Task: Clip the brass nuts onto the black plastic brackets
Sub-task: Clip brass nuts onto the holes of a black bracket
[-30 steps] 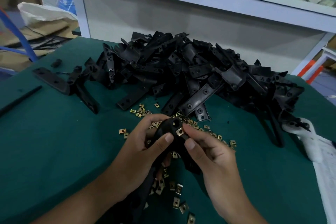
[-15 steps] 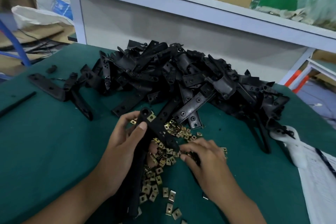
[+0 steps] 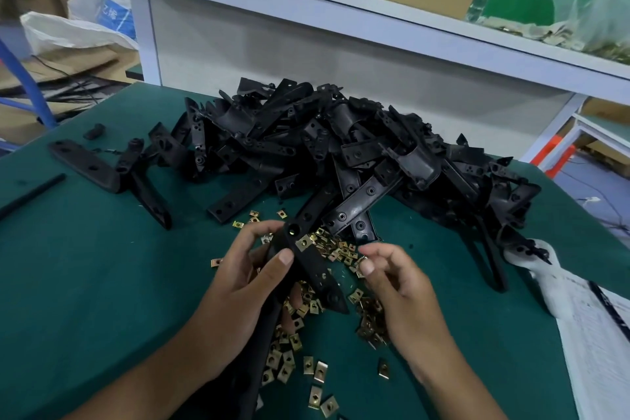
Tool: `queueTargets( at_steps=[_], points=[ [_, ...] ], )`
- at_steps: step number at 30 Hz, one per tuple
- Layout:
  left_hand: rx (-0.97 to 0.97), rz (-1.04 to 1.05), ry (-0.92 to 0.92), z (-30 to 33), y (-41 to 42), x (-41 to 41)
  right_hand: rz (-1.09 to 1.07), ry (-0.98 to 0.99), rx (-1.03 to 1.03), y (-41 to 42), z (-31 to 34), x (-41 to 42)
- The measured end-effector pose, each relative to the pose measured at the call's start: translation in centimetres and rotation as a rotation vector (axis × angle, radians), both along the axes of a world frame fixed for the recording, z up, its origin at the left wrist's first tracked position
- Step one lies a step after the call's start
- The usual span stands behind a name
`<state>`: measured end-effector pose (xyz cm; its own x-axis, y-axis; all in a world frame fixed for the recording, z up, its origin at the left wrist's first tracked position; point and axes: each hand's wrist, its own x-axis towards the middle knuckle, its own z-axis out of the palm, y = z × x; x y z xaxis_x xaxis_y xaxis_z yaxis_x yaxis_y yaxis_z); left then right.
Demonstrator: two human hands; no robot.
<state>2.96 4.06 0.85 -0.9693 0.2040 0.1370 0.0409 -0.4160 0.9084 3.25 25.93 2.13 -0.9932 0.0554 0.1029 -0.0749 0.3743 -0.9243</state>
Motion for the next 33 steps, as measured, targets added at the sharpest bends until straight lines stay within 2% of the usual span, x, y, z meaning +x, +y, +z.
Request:
queueTargets(
  at_steps=[4,6,19,33],
  points=[
    [-0.008,-0.035,-0.004,-0.2,0.0,0.0,0.081,-0.105,-0.308,0.0,0.6,0.0],
    [-0.029,-0.052,-0.002,-0.2,0.1,0.1,0.107,-0.107,-0.377,-0.1,0.7,0.0],
    [-0.091,-0.129,0.023,-0.6,0.2,0.2,0.197,-0.041,-0.429,-1.4,0.8,0.8],
    [0.005,-0.082,0.008,-0.4,0.1,-0.1,0.211,0.017,-0.406,-1.5,1.3,1.2]
  ],
)
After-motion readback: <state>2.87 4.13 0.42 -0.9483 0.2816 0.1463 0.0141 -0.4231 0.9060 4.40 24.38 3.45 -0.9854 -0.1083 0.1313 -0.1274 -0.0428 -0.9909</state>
